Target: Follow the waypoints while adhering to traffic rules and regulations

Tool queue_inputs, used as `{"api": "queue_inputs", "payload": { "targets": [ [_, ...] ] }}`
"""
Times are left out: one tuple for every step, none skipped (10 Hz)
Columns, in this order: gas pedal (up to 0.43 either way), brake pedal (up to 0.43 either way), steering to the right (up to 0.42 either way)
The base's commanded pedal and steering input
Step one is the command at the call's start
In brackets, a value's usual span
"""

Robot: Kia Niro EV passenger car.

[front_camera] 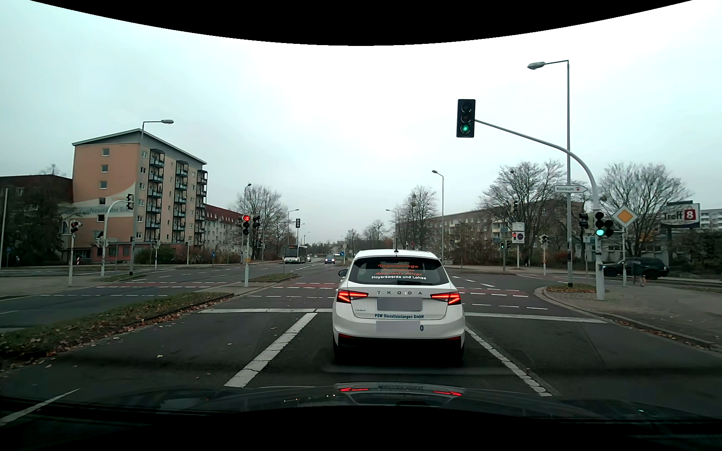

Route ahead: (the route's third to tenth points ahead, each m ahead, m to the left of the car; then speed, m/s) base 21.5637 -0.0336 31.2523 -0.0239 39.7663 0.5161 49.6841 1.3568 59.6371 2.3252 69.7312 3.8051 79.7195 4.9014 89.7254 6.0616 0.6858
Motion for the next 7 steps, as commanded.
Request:
{"api": "queue_inputs", "payload": {
  "targets": [
    [0.248, 0.0, -0.006],
    [0.28, 0.0, -0.005],
    [0.299, 0.0, -0.006],
    [0.331, 0.0, -0.007],
    [0.339, 0.0, -0.008],
    [0.339, 0.0, -0.008],
    [0.35, 0.0, -0.008]
  ]
}}
